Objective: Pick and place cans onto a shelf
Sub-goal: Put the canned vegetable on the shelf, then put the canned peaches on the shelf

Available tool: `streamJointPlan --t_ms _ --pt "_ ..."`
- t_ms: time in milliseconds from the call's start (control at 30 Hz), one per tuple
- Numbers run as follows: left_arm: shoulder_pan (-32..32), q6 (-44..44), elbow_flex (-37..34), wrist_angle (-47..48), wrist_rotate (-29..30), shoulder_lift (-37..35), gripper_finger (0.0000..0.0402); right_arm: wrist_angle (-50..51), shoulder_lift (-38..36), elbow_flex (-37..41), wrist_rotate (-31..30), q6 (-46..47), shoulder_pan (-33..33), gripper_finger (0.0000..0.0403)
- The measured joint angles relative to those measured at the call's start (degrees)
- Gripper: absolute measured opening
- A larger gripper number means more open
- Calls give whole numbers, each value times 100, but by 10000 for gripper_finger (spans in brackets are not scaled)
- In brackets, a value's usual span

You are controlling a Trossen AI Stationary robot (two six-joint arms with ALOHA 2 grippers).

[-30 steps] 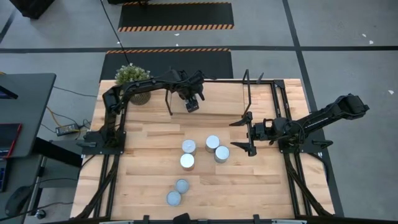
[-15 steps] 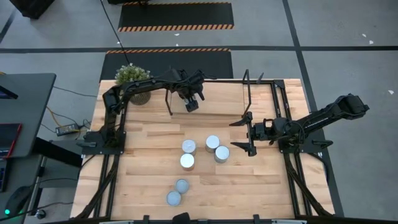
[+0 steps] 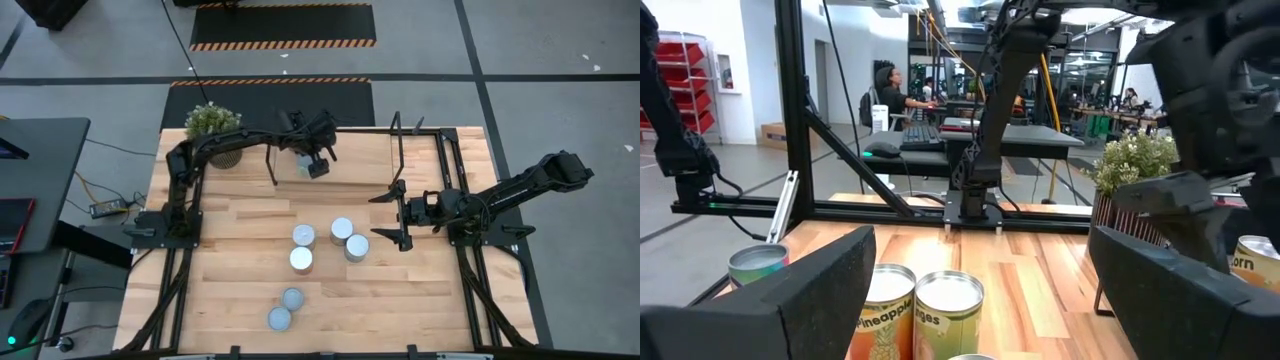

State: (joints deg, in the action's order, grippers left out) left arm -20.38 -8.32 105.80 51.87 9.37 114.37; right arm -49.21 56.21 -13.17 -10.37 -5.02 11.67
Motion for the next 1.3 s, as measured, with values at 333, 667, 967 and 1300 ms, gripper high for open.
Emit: streamJointPlan --t_ms 333,667,967,1300 --pt "491 316 -759 -844 2329 8 378 -26 0 -2 0 76 1 376" --pt "507 1238 -772 224 2619 9 378 -52 0 -2 0 76 1 376" --pt "511 1448 -772 856 3027 9 378 -50 0 -2 0 79 1 376" --pt "666 1396 -619 1468 2256 -114 378 -4 0 -2 0 96 1 376"
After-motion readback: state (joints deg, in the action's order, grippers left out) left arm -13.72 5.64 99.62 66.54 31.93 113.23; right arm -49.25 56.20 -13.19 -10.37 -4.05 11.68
